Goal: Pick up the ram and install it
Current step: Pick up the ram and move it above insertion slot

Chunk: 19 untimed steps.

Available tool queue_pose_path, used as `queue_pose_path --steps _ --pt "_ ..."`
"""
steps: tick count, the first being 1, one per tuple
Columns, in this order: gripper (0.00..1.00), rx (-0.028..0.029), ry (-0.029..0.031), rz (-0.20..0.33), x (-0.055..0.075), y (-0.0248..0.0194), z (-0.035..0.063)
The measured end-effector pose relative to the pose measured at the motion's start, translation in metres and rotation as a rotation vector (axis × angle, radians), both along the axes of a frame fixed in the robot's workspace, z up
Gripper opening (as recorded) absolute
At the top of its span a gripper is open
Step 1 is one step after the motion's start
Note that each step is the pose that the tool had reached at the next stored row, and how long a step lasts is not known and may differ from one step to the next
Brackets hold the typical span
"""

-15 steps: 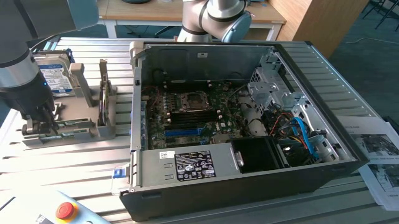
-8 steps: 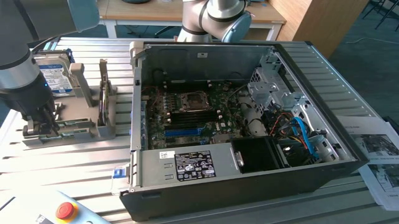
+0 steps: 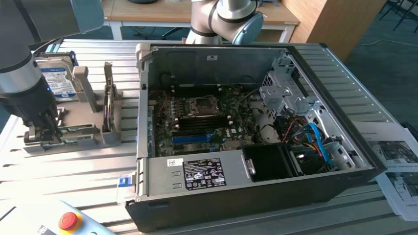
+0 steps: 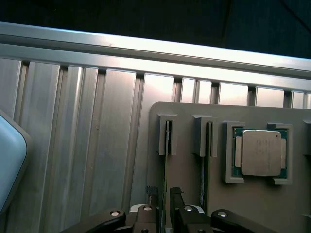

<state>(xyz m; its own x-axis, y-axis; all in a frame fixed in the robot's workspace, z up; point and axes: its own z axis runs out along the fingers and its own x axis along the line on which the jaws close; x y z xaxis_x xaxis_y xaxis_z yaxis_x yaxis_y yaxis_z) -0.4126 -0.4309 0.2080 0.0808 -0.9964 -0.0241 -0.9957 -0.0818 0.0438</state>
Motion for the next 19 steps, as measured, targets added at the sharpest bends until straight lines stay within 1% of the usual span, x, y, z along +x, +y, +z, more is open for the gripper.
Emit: queue_pose_path --steps 19 --pt "0.24 0.0 0.0001 0.0 0.0 0.0 -0.0003"
